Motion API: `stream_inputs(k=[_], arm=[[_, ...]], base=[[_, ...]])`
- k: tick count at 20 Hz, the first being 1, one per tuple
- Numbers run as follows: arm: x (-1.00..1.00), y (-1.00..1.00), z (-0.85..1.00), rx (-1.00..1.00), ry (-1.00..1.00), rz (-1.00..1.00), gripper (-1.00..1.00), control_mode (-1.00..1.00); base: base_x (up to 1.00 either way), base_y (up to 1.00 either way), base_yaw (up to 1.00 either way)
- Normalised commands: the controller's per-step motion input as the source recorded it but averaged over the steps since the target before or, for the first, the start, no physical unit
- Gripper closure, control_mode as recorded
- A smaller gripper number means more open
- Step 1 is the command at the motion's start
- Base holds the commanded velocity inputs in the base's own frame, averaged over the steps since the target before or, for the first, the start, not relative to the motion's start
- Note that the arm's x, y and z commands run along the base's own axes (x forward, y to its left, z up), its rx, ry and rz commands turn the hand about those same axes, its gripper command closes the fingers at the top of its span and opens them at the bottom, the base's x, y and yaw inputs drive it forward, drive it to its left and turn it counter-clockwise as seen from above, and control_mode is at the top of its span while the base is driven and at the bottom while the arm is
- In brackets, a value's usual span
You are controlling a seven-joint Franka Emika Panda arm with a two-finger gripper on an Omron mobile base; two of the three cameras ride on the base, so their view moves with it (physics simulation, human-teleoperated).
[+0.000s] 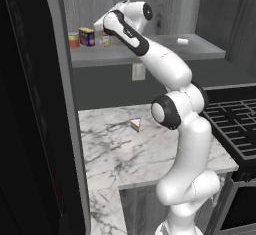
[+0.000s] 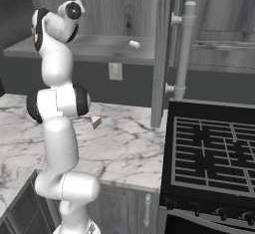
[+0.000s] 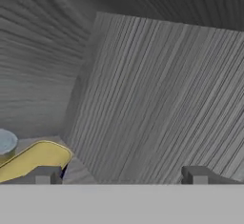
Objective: Pick the cans from the counter and place them in their designated side in the cabinet.
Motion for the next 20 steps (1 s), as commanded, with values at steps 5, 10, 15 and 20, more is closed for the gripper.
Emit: stream_inputs(k=[5,10,15,20], arm=[[-0.26,-0.06,0.0,0.0,-0.31,0.12,-1.0,-1.0],[-0.57,-0.16,0.01,0.0,-0.21,0.1,-1.0,-1.0],[-0.67,-0.18,0.05,0.0,-0.09,0.07,-1.0,-1.0],[-0.65,-0.1,0.11,0.0,0.0,0.05,-1.0,-1.0]], base=[[0.0,0.0,0.0],[0.0,0.0,0.0],[0.0,0.0,0.0],[0.0,0.0,0.0]])
